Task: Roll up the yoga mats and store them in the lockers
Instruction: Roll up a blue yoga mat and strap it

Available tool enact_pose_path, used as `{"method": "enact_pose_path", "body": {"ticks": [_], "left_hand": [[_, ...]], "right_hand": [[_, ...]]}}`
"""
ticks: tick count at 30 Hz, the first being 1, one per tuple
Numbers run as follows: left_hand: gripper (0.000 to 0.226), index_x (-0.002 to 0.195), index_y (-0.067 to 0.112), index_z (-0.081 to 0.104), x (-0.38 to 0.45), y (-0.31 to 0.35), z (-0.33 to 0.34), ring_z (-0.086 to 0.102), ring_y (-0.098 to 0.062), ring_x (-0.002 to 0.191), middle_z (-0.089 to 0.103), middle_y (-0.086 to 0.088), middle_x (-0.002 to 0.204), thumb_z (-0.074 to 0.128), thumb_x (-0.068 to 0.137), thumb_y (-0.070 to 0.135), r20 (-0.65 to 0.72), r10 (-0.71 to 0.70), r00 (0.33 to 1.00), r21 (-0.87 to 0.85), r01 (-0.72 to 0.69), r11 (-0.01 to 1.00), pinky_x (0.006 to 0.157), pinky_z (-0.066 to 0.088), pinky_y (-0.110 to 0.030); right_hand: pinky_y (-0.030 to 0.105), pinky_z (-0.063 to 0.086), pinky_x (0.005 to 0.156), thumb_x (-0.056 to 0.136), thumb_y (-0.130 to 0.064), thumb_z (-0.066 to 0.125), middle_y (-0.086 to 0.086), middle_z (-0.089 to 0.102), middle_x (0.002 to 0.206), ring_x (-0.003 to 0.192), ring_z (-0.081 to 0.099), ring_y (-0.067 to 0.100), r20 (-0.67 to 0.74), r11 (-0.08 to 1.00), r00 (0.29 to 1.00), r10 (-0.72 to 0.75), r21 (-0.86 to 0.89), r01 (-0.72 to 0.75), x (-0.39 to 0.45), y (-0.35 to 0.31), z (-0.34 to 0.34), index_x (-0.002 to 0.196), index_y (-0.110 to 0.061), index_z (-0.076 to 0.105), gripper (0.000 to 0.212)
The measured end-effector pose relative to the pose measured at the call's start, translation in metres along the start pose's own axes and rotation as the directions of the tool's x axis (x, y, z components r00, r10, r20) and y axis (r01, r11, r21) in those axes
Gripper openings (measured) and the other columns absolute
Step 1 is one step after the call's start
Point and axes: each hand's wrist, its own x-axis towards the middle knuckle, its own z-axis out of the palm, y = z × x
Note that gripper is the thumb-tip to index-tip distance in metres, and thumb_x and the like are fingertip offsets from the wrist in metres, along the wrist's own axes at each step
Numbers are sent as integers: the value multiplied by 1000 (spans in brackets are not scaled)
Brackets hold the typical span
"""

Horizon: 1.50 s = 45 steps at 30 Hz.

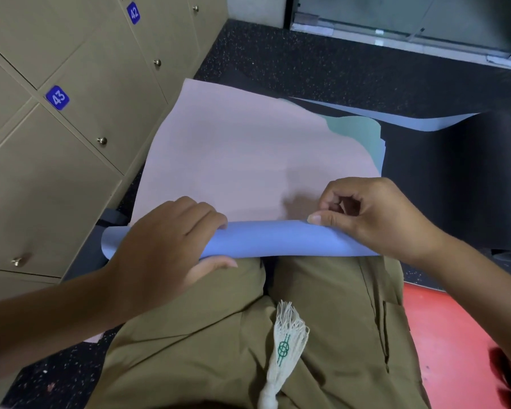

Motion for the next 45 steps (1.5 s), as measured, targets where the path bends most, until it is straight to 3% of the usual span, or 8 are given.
{"method": "enact_pose_path", "body": {"ticks": [4,9,16,24,31,37,41,45], "left_hand": [[55,96,2,73,1,1,-1,65,-30,69,69,-7,85,56,94,54,-25,-7,1000,29,8,1000,68,41,-38],[52,95,4,74,3,-1,4,63,-29,67,69,-5,82,52,96,51,-34,-73,997,-5,72,997,66,45,-39],[41,92,13,72,18,-3,8,59,-23,71,67,6,84,50,93,47,21,-274,961,-198,273,942,64,51,-45],[39,80,36,68,43,-25,4,50,0,92,62,26,89,47,78,68,342,-472,813,-362,577,732,74,35,-16],[12,80,32,69,65,-25,-5,56,-1,79,65,18,86,80,84,26,318,-534,783,-538,613,579,69,38,-17],[21,86,20,72,53,-7,11,57,-20,80,67,10,84,58,95,34,-7,-437,899,-242,423,873,74,46,-40],[58,107,11,74,35,5,20,61,-27,98,71,0,106,61,87,64,-2,-401,916,-122,398,909,84,50,-43],[54,107,11,75,39,-3,24,62,-26,97,71,-1,106,59,89,59,-29,-381,924,-133,374,918,84,47,-39]], "right_hand": [[31,37,57,95,-32,66,-7,59,75,67,49,12,-151,863,954,-260,-480,159,-18,-10,10,82,-20,66,18],[43,41,70,98,-60,52,4,62,93,81,54,30,-164,786,946,-281,-605,129,-39,-6,22,98,-11,69,52],[43,42,72,100,-57,48,4,63,93,82,54,30,-253,836,937,-243,-544,70,-28,4,30,98,-12,70,51],[29,43,65,88,-80,37,-13,62,85,82,57,11,-133,918,991,-20,-396,-34,3,3,8,105,-29,66,61],[33,52,82,77,-89,43,-16,65,91,89,61,4,102,962,978,183,-225,-156,32,6,-11,108,-39,62,62],[22,45,74,73,-81,54,-13,65,92,85,58,1,210,966,943,257,-87,-244,45,9,-17,104,-39,63,53],[23,47,76,71,-82,56,-17,64,89,85,59,2,218,964,940,264,-42,-261,46,13,-17,102,-38,65,54],[35,54,80,75,-77,63,-18,66,89,85,61,7,124,969,961,246,-23,-245,47,15,-16,100,-38,66,47]]}}
